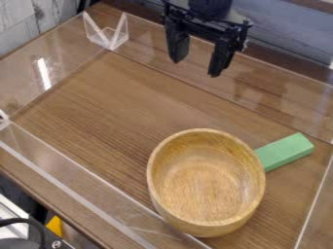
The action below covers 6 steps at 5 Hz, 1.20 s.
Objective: Put the green block in the brown bowl
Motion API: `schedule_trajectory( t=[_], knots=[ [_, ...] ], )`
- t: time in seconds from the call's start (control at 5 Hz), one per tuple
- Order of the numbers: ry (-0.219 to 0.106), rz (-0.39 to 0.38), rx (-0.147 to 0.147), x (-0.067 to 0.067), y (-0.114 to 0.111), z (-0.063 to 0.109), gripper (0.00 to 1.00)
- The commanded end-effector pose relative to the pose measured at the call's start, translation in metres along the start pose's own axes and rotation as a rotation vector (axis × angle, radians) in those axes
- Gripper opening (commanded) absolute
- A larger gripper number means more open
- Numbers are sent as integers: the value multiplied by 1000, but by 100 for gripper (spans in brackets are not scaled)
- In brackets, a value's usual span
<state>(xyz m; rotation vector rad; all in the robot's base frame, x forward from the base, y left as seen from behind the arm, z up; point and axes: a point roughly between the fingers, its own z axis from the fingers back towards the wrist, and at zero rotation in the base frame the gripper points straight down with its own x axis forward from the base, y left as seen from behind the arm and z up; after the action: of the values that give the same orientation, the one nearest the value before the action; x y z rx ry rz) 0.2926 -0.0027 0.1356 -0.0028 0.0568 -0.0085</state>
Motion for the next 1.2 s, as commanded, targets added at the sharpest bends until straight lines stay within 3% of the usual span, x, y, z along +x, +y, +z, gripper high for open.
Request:
schedule_trajectory(
  t=[0.0, 0.2, 0.4, 0.6, 0.8, 1.0],
  knots=[
    [2, -4, 2, 4, -9, 0, 100],
    [12, -78, -2, 9, -36, -6, 100],
    [26, -288, -4, 19, -76, -20, 100],
    [16, -431, 6, 23, -112, -36, 100],
    [5, -466, 18, 23, -133, -56, 100],
    [-1, -475, 30, 26, -139, -71, 100]
  ],
)
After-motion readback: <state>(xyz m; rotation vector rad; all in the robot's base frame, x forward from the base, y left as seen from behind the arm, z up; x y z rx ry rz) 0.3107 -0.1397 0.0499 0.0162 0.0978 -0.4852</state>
